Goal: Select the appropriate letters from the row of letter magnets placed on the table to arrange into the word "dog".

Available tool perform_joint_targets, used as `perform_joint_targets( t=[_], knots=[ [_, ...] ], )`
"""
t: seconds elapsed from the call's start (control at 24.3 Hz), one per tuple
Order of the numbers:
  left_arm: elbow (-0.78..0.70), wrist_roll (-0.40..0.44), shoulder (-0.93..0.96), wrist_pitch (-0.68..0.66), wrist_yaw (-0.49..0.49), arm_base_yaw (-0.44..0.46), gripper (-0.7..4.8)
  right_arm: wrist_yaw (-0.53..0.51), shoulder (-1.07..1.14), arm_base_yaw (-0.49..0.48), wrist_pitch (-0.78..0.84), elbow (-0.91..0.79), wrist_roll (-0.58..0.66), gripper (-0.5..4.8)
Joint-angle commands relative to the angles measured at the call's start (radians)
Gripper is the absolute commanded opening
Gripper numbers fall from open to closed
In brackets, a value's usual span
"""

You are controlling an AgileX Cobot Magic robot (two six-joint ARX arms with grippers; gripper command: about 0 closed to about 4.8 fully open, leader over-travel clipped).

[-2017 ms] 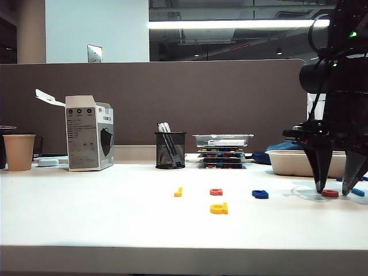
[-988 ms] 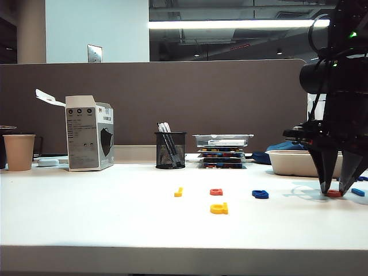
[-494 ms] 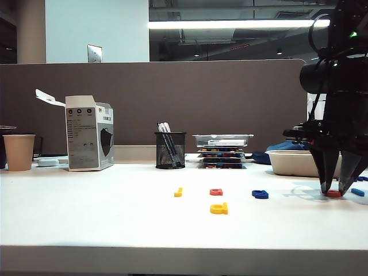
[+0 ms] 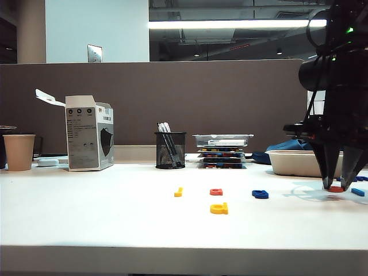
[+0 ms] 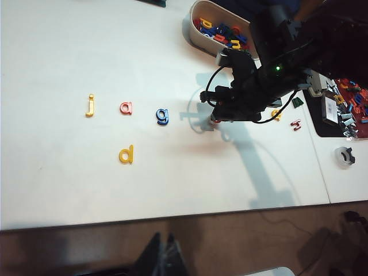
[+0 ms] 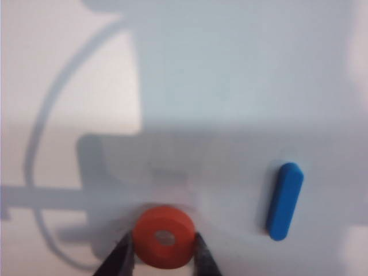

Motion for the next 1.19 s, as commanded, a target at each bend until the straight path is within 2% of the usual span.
perform_joint_targets(
  t=[0.04, 0.54, 1.19],
  knots=[
    [0.002, 0.005, -0.002, 0.0, -0.003, -0.001, -0.05, -0.002, -0.004, 0.003, -0.029, 0.032, 0.012, 0.95],
    [0.002, 0.005, -0.002, 0.0, -0.003, -0.001, -0.05, -0.005, -0.103, 0.1, -0.072, 0.054, 0.095, 0.95],
    [0.002, 0.005, -0.002, 0.0, -0.003, -0.001, -0.05, 0.026, -0.103, 0.37, -0.091, 0.031, 0.254, 0.94]
  ],
)
